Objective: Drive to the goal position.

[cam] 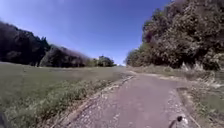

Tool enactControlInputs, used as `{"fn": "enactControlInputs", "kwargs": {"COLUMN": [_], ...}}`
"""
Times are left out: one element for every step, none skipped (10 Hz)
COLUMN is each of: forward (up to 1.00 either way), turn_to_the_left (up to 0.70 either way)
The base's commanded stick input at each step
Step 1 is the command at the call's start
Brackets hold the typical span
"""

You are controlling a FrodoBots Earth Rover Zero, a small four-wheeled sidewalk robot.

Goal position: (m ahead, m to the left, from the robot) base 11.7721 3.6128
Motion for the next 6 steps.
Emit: {"fn": "enactControlInputs", "kwargs": {"forward": [0.85,0.85,0.85,0.85,0.85,0.85], "turn_to_the_left": [-0.27,-0.27,-0.27,-0.27,-0.27,0.00]}}
